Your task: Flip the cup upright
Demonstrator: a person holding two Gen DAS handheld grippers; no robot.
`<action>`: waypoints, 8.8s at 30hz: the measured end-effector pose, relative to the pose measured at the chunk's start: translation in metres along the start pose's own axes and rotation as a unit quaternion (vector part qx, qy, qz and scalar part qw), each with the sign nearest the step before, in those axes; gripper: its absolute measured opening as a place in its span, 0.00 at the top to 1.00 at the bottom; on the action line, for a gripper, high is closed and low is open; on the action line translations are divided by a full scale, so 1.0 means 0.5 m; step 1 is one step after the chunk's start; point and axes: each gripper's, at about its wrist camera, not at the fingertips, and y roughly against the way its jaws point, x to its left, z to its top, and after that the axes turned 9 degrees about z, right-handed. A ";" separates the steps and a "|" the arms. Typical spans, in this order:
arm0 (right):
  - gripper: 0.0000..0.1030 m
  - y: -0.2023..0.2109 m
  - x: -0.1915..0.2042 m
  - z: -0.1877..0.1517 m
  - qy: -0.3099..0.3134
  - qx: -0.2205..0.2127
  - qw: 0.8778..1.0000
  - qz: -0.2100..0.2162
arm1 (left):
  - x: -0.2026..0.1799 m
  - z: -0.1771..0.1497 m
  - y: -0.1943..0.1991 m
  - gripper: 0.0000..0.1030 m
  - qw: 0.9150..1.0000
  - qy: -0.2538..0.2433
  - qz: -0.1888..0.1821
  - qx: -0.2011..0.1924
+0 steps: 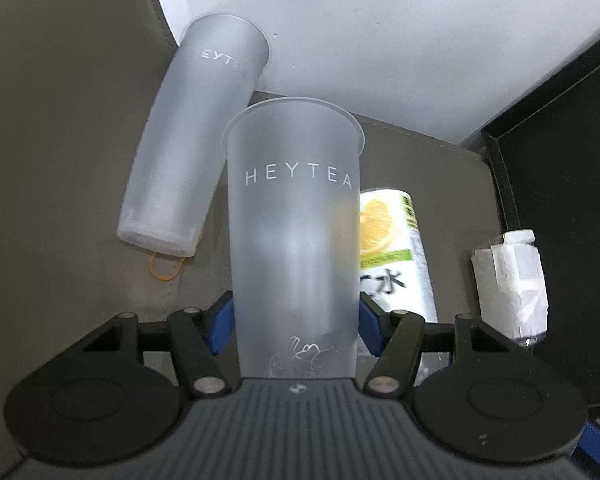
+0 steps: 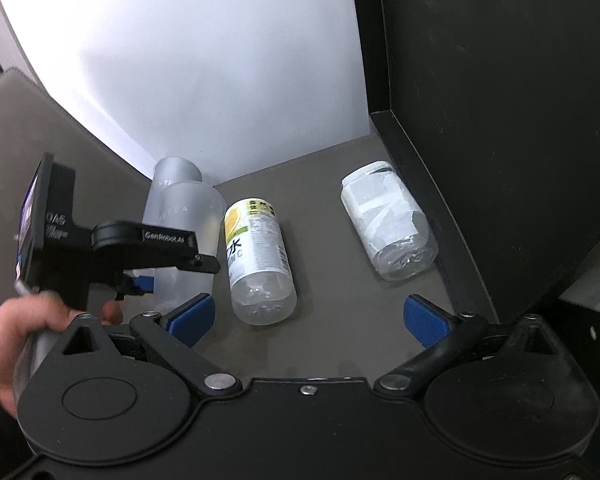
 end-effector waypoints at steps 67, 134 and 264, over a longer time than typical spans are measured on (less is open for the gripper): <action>0.31 -0.058 0.003 -0.048 -0.212 0.020 0.913 0.348 | -0.065 -0.243 0.312 0.38 0.977 -0.200 0.076 -0.001; 0.29 0.084 0.181 -0.165 0.224 -0.069 0.971 0.049 | 0.013 -0.209 0.329 0.37 0.998 -0.032 -0.022 -0.048; 0.00 0.404 0.159 -0.172 0.138 -0.020 0.989 0.048 | 0.123 -0.446 0.669 0.14 0.987 -0.056 0.038 -0.147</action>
